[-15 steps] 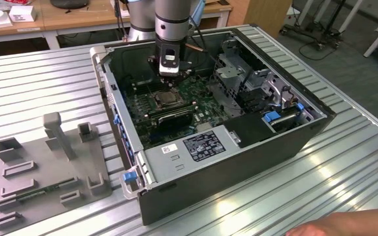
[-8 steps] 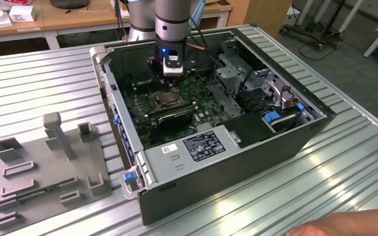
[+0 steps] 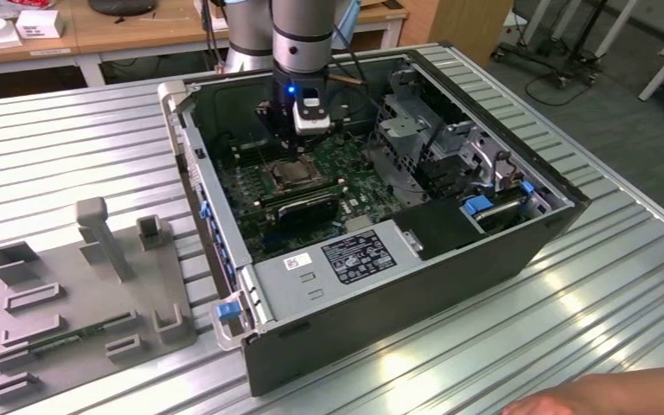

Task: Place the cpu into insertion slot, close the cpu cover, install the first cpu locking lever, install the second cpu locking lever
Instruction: 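Close the cpu cover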

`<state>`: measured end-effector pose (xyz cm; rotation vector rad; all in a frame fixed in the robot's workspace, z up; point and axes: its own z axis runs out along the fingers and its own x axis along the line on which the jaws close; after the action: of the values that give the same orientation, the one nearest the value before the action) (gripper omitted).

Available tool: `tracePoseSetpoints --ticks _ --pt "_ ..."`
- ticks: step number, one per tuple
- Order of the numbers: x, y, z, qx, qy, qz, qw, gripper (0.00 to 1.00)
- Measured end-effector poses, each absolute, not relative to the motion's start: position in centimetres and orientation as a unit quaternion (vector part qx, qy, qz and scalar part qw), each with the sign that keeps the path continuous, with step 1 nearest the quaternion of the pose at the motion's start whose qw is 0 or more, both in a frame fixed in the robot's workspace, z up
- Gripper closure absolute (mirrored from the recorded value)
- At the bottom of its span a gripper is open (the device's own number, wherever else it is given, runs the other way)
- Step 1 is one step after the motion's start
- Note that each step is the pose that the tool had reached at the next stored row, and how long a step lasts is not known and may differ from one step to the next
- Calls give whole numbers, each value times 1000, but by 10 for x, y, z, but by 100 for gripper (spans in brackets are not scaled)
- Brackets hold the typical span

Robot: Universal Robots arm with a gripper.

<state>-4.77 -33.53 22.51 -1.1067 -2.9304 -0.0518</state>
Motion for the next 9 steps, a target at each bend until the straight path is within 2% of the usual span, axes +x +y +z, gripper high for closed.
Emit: tracePoseSetpoints --ticks 9 --pt "-48 -335 225 -341 -940 -17 5 89"
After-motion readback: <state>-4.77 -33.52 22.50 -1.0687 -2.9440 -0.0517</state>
